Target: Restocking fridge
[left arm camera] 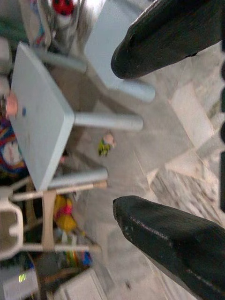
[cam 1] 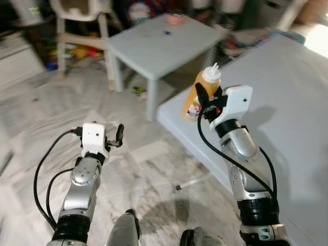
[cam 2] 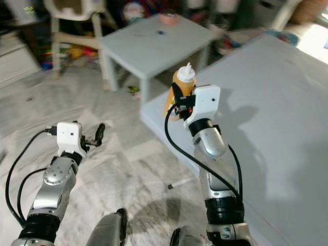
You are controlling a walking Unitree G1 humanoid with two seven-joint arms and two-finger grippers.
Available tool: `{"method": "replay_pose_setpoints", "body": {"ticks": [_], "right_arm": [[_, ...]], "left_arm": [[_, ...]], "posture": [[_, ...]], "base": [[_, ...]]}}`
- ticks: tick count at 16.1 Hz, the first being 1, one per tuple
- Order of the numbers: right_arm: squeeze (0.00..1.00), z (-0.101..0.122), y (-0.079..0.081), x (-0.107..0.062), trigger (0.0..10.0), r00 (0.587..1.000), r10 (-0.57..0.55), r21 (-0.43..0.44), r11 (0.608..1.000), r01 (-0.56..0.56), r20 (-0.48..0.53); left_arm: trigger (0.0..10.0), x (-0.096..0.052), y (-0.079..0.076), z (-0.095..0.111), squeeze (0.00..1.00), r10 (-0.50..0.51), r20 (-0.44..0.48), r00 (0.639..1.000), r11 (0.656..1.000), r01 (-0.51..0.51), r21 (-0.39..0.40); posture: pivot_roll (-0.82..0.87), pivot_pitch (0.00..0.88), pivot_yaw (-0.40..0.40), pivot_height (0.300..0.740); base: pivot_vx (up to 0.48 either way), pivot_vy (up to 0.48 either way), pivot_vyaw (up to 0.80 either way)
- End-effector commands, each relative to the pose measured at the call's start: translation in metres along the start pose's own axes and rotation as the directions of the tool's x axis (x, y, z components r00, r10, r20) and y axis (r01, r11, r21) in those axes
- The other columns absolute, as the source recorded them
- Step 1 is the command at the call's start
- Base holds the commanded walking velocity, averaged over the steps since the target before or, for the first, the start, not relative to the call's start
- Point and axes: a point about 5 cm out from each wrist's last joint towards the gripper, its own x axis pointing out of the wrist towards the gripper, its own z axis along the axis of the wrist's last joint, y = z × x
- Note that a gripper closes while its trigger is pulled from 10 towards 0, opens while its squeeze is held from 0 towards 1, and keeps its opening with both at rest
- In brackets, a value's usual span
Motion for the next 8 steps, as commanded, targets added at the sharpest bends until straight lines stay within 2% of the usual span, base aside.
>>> {"method": "replay_pose_setpoints", "body": {"ticks": [1, 3, 6, 7, 8], "right_arm": [[0.0, 0.0085, 0.0011, 0.0002, 10.0, 1.0, 0.004, 0.007, 1.0, -0.004, 0.029], [0.0, 0.0082, 0.0031, 0.0005, 10.0, 1.0, 0.011, 0.016, 1.0, -0.011, 0.028], [0.0, 0.0055, 0.0056, -0.0041, 10.0, 1.0, 0.017, 0.023, 1.0, -0.017, 0.01], [0.0, 0.0047, 0.0056, -0.0056, 10.0, 1.0, 0.016, 0.028, 0.999, -0.016, 0.003], [0.0, 0.0025, 0.0052, -0.0085, 10.0, 1.0, 0.013, 0.037, 0.999, -0.012, -0.009]], "left_arm": [[10.0, 0.0008, -0.0003, 0.0003, 0.0, 0.005, 0.003, 1.0, 1.0, -0.005, 0.003], [10.0, 0.0015, 0.0001, 0.0007, 0.0, 0.006, 0.003, 1.0, 1.0, -0.006, 0.004], [10.0, 0.0013, 0.0041, 0.0009, 0.0, 0.016, 0.004, 1.0, 1.0, -0.016, 0.008], [10.0, 0.0009, 0.0053, 0.0007, 0.0, 0.019, 0.004, 1.0, 1.0, -0.019, 0.009], [10.0, -0.0001, 0.0076, -0.0001, 0.0, 0.024, 0.002, 1.0, 1.0, -0.024, 0.013]], "posture": [[-0.08, 0.034, 0.004, 0.74], [-0.08, 0.034, 0.002, 0.74], [-0.08, 0.033, -0.001, 0.74], [-0.08, 0.034, -0.001, 0.74], [-0.08, 0.033, -0.002, 0.74]], "base": [[0.0, 0.0, 0.8], [0.0, 0.0, 0.79], [-0.275, 0.0, 0.79], [-0.277, 0.0, 0.56], [-0.289, 0.0, 0.0]]}}
